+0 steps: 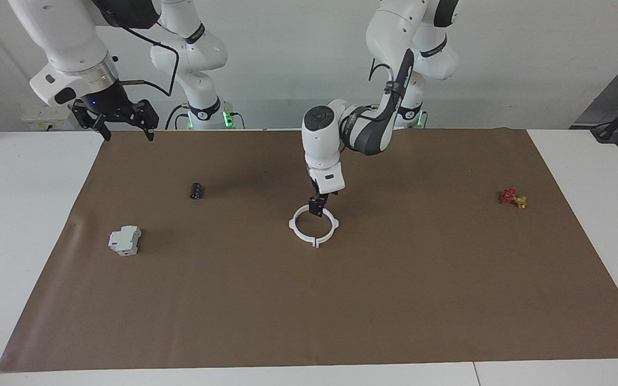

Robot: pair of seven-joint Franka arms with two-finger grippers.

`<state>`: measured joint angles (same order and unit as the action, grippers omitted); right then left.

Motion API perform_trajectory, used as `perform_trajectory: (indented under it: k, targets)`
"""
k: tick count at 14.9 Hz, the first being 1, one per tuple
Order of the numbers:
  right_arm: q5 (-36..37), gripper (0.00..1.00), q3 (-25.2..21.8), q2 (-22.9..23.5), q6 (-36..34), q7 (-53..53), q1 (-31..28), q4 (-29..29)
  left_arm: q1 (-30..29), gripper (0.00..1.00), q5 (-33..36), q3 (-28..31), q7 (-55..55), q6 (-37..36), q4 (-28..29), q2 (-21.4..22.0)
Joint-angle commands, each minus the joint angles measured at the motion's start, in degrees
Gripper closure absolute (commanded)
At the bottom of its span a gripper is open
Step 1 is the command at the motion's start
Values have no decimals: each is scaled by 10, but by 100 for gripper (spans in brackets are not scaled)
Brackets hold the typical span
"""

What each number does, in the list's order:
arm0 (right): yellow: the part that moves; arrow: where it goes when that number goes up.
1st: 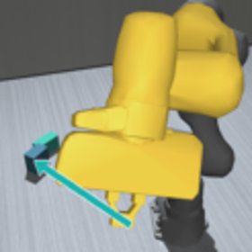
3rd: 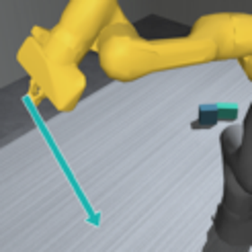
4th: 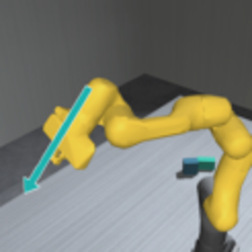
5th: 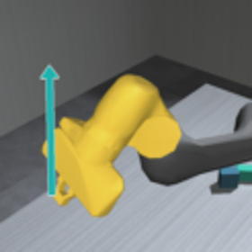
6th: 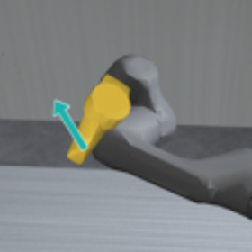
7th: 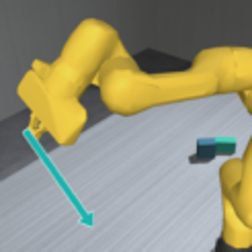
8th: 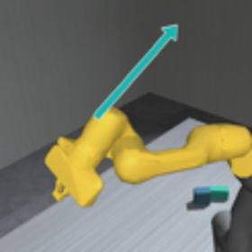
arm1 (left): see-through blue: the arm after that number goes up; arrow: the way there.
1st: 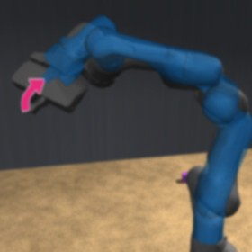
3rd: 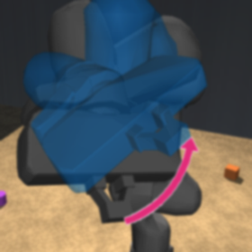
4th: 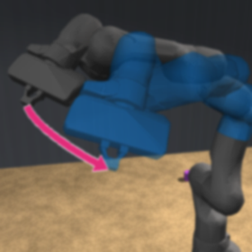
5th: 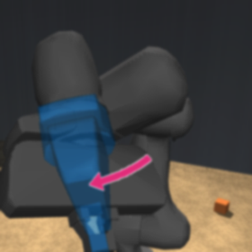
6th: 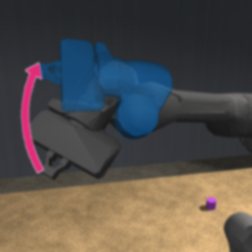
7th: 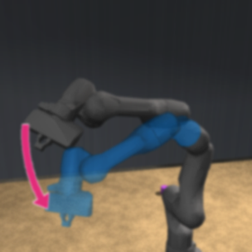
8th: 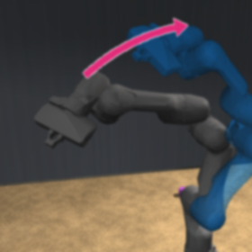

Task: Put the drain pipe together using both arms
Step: 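Press the held half-ring against the center half-ring to join them, then open the left gripper and withdraw it from the joined ring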

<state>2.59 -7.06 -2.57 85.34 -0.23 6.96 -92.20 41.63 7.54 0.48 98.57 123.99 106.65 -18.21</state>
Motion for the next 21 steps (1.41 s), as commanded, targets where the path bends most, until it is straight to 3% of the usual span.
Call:
perform_trajectory:
  k: [1, 5, 13, 21]
  targets:
    - [-12, 0, 6, -9, -4, -17, -12, -4, -17, 0, -1, -2, -39, -56, 12, 62]
    - [-13, 0, 6, -9, -4, -17, -12, -4, -30, 0, -2, 0, -103, -114, 11, 99]
    - [-13, 0, 6, -9, -4, -17, -12, -4, -102, 0, -11, 1, -339, -223, 9, 171]
    - [-13, 0, 6, -9, -4, -17, -12, -4, -258, 0, -32, 1, -646, -316, 15, 259]
